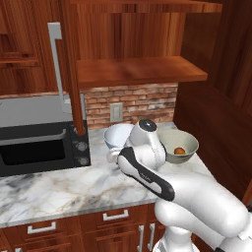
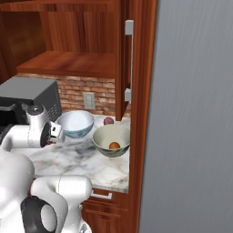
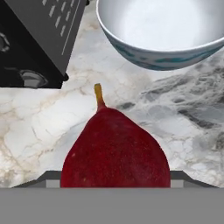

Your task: Pick both bowls and place them on the counter. Then place the mango in one bowl and place the pear in the other bowl.

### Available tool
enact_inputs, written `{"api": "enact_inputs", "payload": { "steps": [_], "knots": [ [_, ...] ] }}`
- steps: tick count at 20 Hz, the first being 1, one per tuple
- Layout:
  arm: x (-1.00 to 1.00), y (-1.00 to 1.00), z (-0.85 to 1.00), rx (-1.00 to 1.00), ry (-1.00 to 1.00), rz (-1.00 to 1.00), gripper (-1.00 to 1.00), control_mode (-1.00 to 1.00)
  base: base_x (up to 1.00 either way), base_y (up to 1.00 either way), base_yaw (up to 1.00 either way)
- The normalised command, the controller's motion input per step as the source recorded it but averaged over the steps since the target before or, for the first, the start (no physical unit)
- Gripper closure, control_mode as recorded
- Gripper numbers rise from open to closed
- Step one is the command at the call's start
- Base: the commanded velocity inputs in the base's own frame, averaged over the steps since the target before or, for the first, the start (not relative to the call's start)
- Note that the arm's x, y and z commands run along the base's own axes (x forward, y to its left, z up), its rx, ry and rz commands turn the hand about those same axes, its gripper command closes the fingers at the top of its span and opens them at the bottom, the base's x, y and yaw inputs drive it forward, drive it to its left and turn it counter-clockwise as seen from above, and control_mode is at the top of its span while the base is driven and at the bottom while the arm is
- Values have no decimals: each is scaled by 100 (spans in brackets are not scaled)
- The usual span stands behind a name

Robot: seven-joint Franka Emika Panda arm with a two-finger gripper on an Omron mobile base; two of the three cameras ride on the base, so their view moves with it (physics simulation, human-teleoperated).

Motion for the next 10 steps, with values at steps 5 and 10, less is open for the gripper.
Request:
{"api": "enact_inputs", "payload": {
  "steps": [5,10],
  "knots": [
    [-24,-12,68,0,0,0,100,-100,0,0,0],
    [-9,-14,62,-1,0,0,100,-100,0,0,0]
  ]
}}
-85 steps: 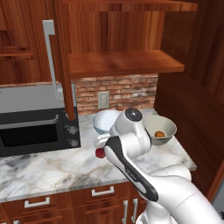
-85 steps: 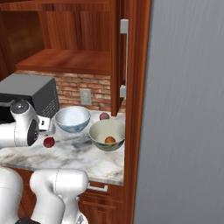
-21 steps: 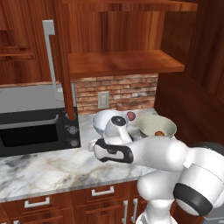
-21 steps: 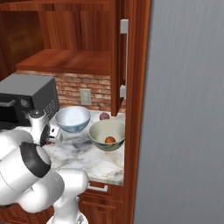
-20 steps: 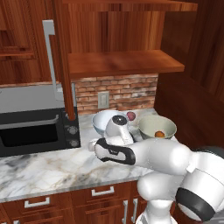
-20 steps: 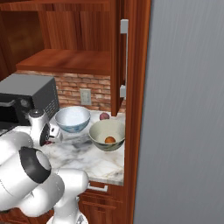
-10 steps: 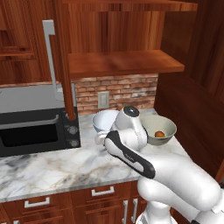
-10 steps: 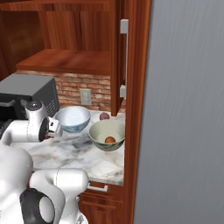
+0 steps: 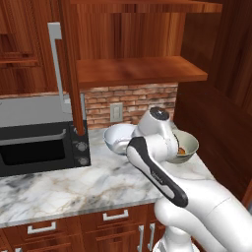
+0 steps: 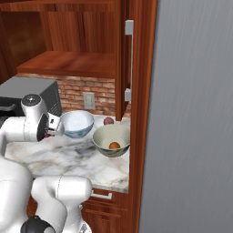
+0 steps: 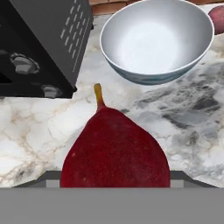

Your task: Pick both bowls and place them on the counter. Then place the mango in one bowl and place the pear in the other bowl.

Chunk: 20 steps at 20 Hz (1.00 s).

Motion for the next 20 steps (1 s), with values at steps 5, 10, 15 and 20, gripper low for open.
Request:
{"api": "enact_inputs", "payload": {
  "steps": [5,10,15,20],
  "knots": [
    [8,-22,26,-9,0,0,100,-100,0,0,0],
    [27,-15,7,-10,-1,0,100,-100,0,0,0],
    [46,-20,-1,-6,0,0,100,-100,0,0,0],
    [65,-14,-8,-2,0,0,100,-100,0,0,0]
  ]
}}
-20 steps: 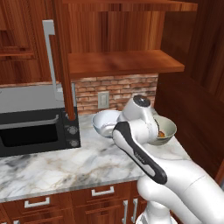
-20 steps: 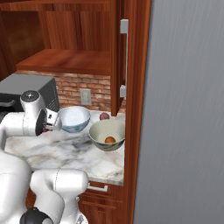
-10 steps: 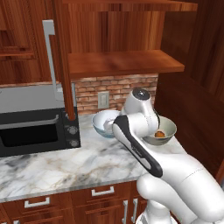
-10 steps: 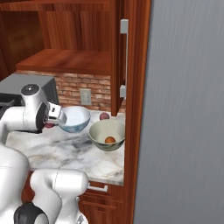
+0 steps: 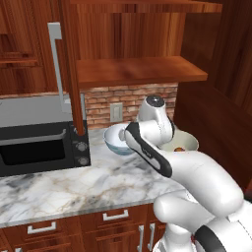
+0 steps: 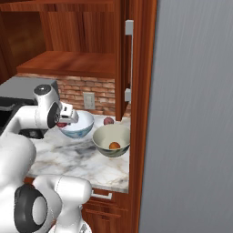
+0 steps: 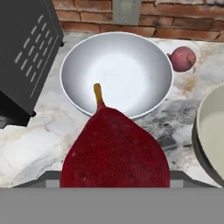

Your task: Pick both bowls and place them on the counter. Then place the mango in one bowl and place the pear in the other bowl.

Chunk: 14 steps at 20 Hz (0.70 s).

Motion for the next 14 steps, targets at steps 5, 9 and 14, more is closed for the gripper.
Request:
{"api": "enact_inputs", "payload": {
  "steps": [5,9,14],
  "knots": [
    [68,0,-17,0,0,0,100,-100,0,0,0],
    [57,0,-24,0,4,0,100,-100,0,0,0],
    [50,0,-21,0,6,0,100,-100,0,0,0]
  ]
}}
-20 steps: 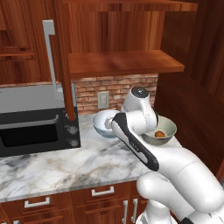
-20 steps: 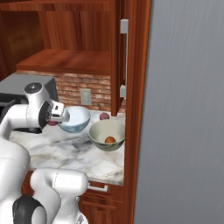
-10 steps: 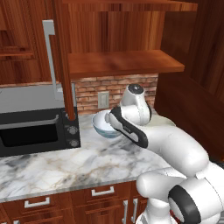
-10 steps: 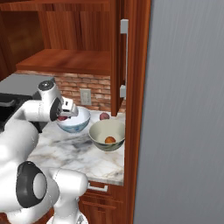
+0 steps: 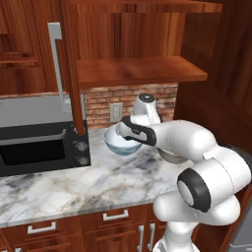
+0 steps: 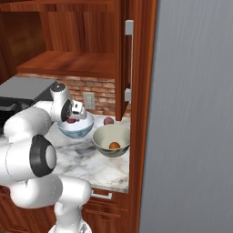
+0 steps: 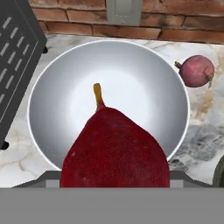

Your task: Pick both bowls and place them on the counter. Then place the mango in one bowl and place the pear in the other bowl.

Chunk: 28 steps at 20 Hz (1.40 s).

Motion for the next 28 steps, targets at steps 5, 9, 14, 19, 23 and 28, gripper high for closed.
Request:
{"api": "enact_inputs", "payload": {
  "steps": [5,9,14,19,23,28],
  "knots": [
    [40,2,-23,-1,7,0,100,-100,0,0,0],
    [36,10,-27,-1,5,0,100,-100,0,0,0],
    [12,17,-34,-3,2,0,100,-100,0,0,0],
    [8,11,-37,-4,4,0,100,-100,0,0,0],
    [19,1,-35,-2,4,0,100,-100,0,0,0],
    [13,0,-17,0,0,0,100,-100,0,0,0]
  ]
}}
